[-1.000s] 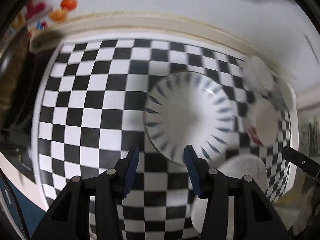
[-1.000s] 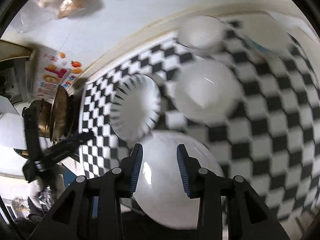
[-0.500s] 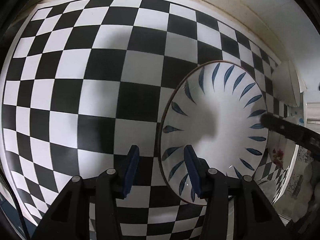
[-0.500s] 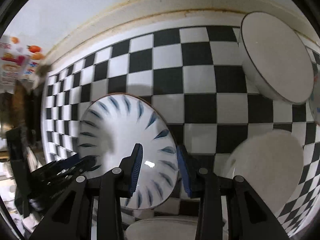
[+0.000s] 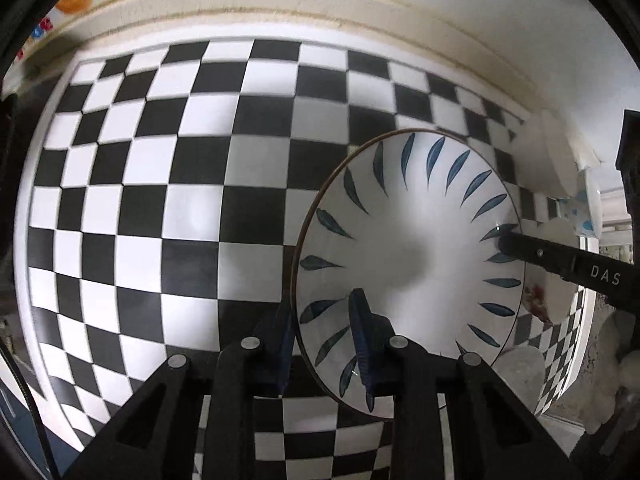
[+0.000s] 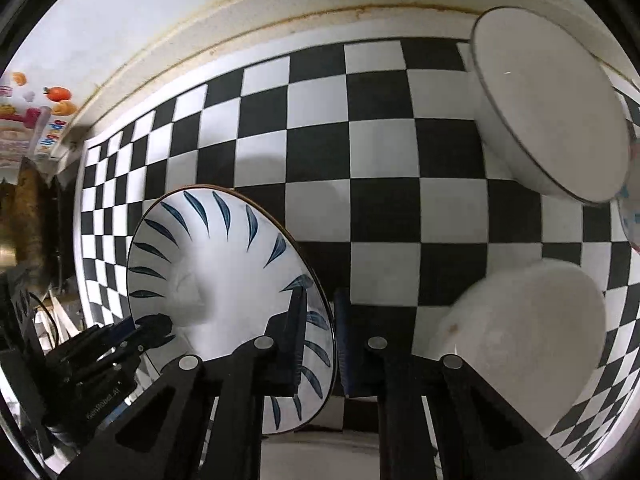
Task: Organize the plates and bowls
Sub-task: 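Lower the blue-striped plate with both grippers onto the plate stack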
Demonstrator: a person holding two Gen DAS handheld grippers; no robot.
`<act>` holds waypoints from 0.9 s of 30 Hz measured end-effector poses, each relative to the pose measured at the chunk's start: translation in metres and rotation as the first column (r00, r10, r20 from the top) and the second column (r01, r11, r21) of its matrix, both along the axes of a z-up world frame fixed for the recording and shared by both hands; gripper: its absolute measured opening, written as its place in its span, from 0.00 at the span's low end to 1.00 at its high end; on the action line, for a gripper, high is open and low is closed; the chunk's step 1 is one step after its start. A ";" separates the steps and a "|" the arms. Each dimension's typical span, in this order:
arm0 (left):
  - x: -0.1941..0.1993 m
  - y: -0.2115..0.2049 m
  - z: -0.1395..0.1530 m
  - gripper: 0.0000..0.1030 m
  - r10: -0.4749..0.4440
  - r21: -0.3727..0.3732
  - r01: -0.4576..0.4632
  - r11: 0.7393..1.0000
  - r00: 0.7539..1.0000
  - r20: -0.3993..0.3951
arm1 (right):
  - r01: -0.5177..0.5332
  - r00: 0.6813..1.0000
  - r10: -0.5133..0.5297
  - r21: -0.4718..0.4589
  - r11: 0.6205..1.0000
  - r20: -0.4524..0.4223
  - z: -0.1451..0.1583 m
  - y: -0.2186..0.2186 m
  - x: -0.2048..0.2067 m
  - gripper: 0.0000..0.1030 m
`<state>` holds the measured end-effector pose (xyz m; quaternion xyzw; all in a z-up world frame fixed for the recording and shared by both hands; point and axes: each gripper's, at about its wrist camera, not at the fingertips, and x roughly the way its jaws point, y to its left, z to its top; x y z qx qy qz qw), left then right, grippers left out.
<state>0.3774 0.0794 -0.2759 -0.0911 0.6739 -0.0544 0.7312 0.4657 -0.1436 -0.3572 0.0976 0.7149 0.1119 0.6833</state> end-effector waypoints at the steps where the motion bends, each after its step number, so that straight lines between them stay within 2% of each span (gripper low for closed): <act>1: -0.002 -0.002 0.007 0.23 -0.005 0.001 0.005 1.000 1.000 0.010 | 0.002 1.000 -0.002 0.008 1.000 0.007 0.005 -0.003 -0.003 0.15; 9: -0.023 -0.029 0.066 0.23 -0.055 0.001 0.055 0.998 0.993 0.102 | 0.025 0.997 -0.030 0.064 0.998 0.078 0.061 -0.037 -0.042 0.15; 17: -0.060 -0.060 0.105 0.23 -0.112 -0.009 0.115 0.993 0.982 0.155 | 0.054 0.988 -0.065 0.082 0.995 0.141 0.111 -0.077 -0.098 0.15; 21: -0.077 -0.077 0.111 0.23 -0.136 -0.012 0.140 0.990 0.977 0.166 | 0.067 0.985 -0.079 0.081 0.994 0.151 0.122 -0.096 -0.125 0.15; 27: -0.097 -0.098 0.109 0.23 -0.167 -0.008 0.170 0.985 0.974 0.155 | 0.095 0.984 -0.107 0.089 0.992 0.144 0.116 -0.119 -0.158 0.15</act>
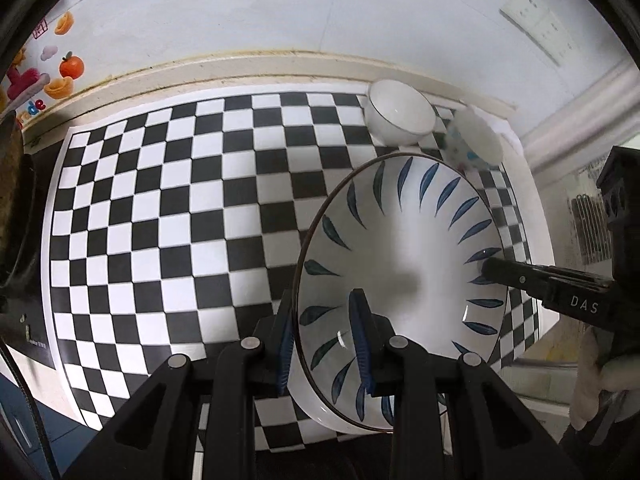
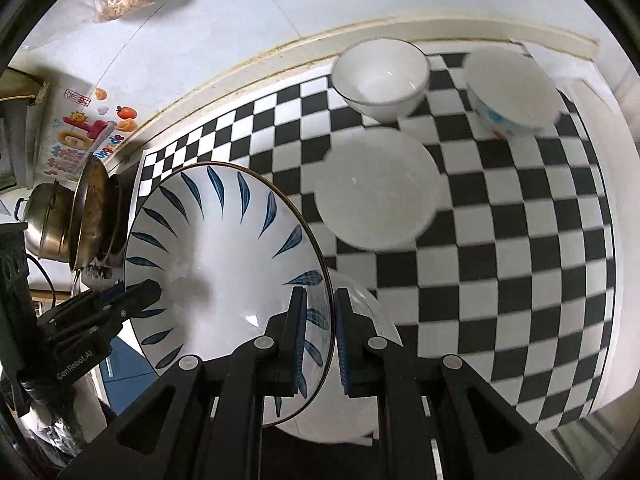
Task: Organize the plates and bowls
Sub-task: 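Lower the blue-striped plate with both grippers onto the plate stack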
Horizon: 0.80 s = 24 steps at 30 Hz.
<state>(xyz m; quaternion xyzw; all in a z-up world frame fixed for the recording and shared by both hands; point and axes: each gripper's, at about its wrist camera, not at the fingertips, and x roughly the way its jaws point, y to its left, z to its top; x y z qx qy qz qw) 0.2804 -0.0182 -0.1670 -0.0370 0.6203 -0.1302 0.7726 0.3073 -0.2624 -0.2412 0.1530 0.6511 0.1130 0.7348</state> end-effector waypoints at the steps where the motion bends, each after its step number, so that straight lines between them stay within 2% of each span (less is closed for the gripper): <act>1: -0.003 -0.002 -0.002 0.23 -0.002 0.002 0.002 1.000 1.000 -0.004 | 0.004 1.000 -0.004 0.001 1.000 -0.003 -0.002 -0.003 -0.005 0.15; 11: -0.022 -0.016 -0.039 0.23 -0.008 0.031 0.011 0.999 0.997 -0.077 | 0.026 0.998 -0.025 0.024 0.999 -0.053 -0.034 -0.017 -0.042 0.15; 18: -0.027 -0.020 -0.078 0.23 -0.003 0.052 0.011 0.999 0.987 -0.158 | 0.027 0.995 -0.026 0.009 1.000 -0.098 -0.065 -0.018 -0.050 0.15; 24: -0.027 -0.021 -0.100 0.23 0.001 0.067 0.013 0.998 0.980 -0.201 | 0.023 0.990 -0.024 -0.007 1.000 -0.136 -0.089 -0.016 -0.053 0.15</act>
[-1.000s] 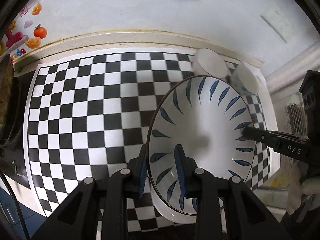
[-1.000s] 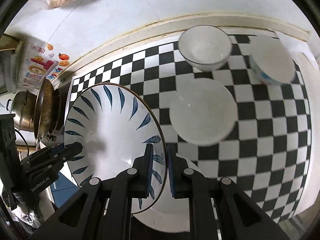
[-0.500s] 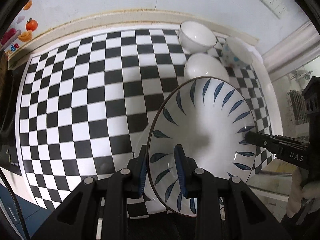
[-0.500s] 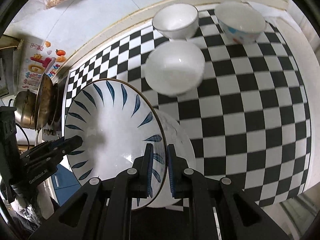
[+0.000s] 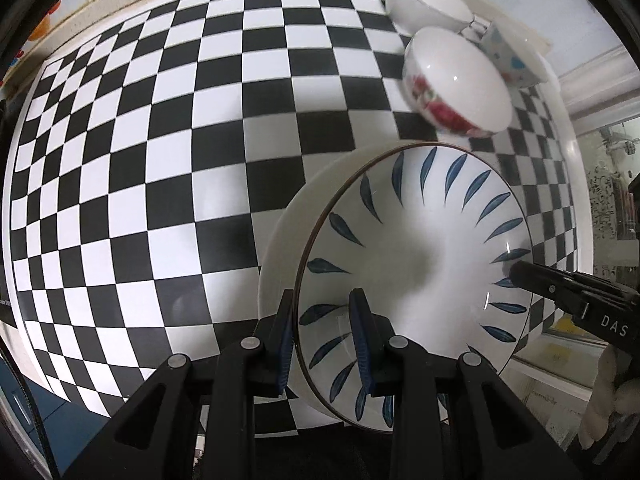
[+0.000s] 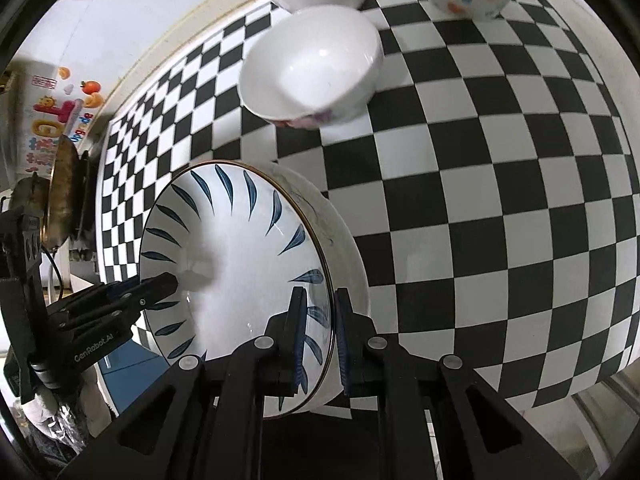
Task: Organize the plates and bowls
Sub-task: 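Lower the blue-striped plate with both grippers onto the plate stack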
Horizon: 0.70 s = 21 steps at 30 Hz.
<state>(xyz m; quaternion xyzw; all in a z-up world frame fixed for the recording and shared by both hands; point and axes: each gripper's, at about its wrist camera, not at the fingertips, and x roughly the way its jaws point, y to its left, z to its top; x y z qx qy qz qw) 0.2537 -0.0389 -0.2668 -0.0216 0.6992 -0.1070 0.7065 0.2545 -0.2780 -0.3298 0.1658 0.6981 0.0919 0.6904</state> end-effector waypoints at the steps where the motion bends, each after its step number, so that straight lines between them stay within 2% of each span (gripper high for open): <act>1: 0.000 0.000 -0.002 0.23 -0.001 0.004 0.001 1.000 1.000 -0.004 | 0.001 1.000 -0.001 -0.001 1.000 -0.004 -0.003 0.000 0.000 0.15; 21: -0.006 -0.002 -0.017 0.25 0.068 0.037 -0.067 0.997 0.998 -0.011 | -0.047 0.999 0.047 0.003 0.999 -0.023 -0.021 0.007 0.005 0.15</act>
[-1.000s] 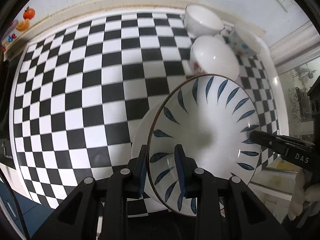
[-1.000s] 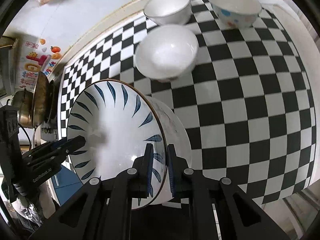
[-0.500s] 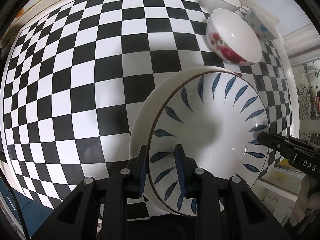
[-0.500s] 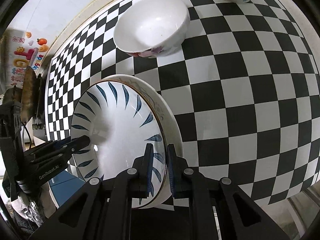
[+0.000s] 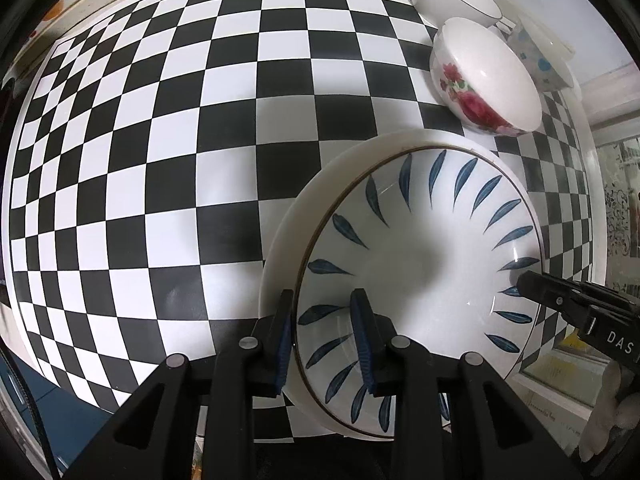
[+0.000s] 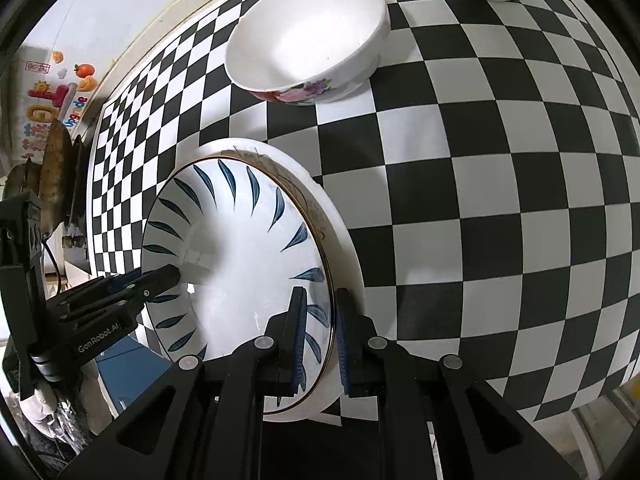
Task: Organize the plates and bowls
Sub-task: 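Lower the blue-striped plate with both grippers onto the plate stack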
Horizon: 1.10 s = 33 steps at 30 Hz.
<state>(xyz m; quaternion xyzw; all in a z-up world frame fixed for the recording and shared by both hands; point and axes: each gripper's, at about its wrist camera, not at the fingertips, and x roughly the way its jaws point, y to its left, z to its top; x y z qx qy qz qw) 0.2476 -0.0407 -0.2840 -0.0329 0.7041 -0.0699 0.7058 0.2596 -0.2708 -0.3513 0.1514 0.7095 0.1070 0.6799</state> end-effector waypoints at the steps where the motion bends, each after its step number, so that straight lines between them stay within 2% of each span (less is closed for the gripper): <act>1: 0.000 0.000 0.000 0.25 0.004 0.001 -0.004 1.000 1.000 0.000 | -0.004 1.000 0.004 -0.001 1.000 0.003 0.000 0.000 0.000 0.15; 10: -0.012 0.004 -0.001 0.25 0.042 0.005 -0.042 0.999 0.999 -0.007 | -0.007 1.000 0.007 -0.019 1.000 0.010 0.002 0.003 0.000 0.17; 23: -0.004 0.022 -0.001 0.25 0.068 -0.028 -0.069 0.997 0.997 -0.033 | 0.034 0.999 -0.034 -0.060 0.998 0.011 0.004 0.006 -0.005 0.18; 33: -0.009 0.027 0.005 0.25 0.070 -0.016 -0.070 0.997 0.998 -0.009 | -0.001 1.000 0.005 -0.177 0.984 0.026 0.013 0.025 -0.010 0.19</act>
